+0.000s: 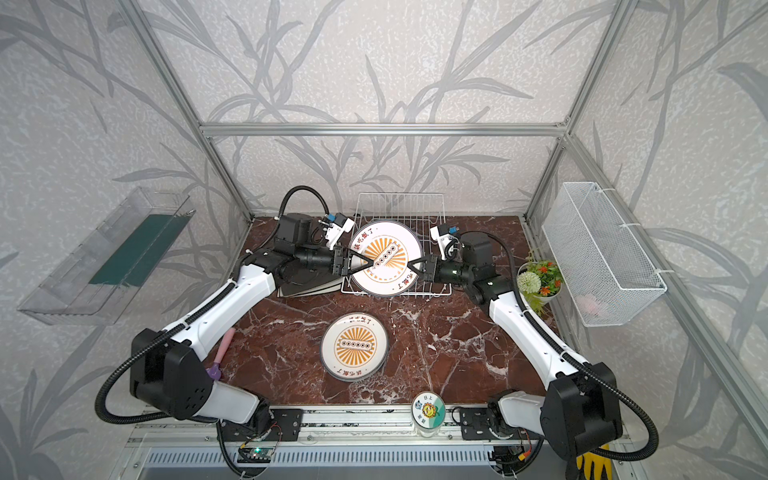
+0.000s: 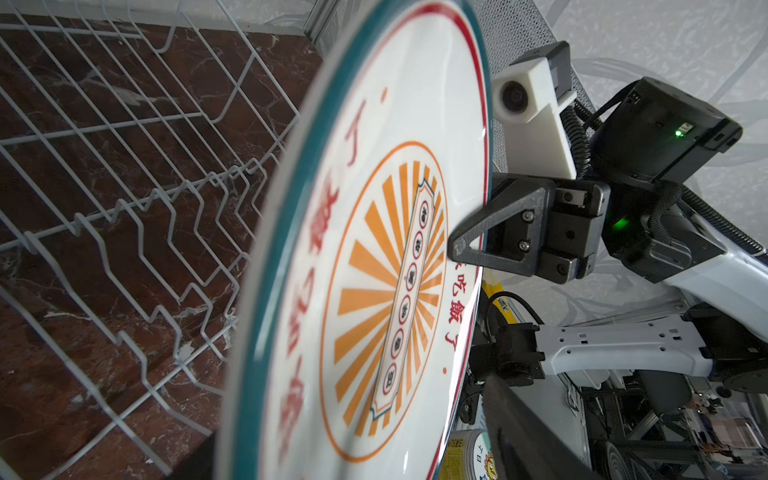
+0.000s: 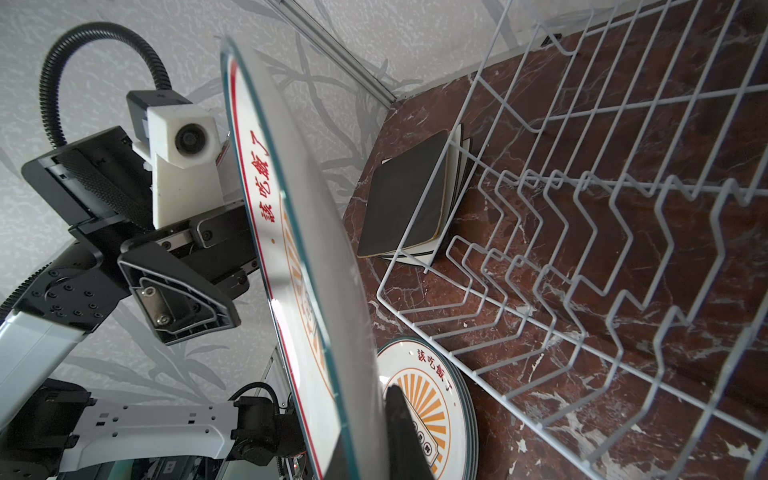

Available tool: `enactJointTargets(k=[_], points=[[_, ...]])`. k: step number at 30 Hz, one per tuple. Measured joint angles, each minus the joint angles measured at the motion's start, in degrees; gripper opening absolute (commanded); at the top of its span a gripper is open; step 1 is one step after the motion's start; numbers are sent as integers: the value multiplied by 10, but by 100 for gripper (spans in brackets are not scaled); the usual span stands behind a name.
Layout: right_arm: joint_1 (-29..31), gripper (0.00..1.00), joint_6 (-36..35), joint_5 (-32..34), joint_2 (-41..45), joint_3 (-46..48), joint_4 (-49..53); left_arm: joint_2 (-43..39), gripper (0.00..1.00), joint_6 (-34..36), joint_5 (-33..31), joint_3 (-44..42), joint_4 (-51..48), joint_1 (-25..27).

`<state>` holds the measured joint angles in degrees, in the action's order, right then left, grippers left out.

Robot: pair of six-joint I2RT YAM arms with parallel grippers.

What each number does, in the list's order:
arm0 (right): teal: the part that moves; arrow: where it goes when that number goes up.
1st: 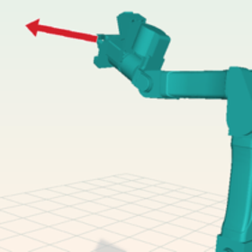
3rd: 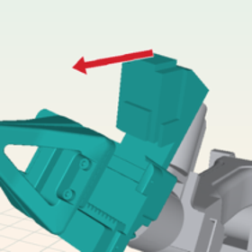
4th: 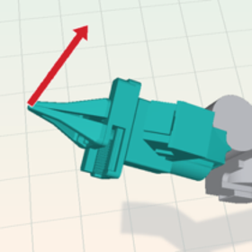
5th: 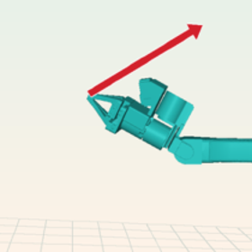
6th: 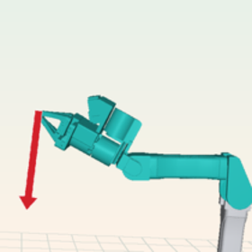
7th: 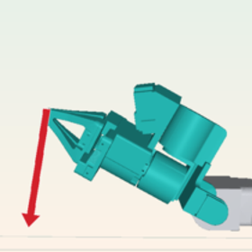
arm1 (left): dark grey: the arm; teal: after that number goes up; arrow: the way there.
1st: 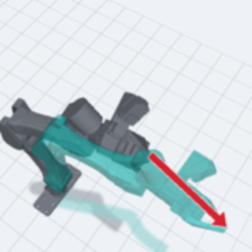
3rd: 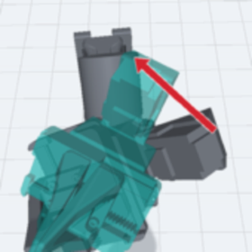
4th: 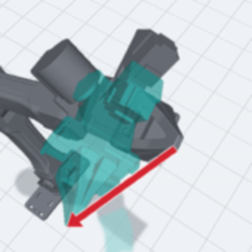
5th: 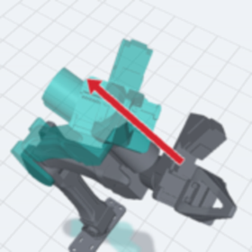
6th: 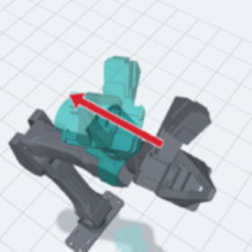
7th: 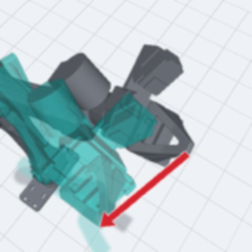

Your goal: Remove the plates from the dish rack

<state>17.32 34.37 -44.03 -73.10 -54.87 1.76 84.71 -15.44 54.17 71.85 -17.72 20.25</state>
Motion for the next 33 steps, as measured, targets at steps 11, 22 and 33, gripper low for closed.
enactJointTargets(k=[11, 22, 33], points=[[2, 0, 1, -21, -8, 5, -17, 0, 26, 2, -4, 0, -11, -1], [-4, 1, -2, -50, -16, 9, -39, 0, 0, -28, 15, 0, -12, -9], [3, 57, -40, 2, -12, -18, 42, -24, 0, -38, -25, -14, -23, -5]])
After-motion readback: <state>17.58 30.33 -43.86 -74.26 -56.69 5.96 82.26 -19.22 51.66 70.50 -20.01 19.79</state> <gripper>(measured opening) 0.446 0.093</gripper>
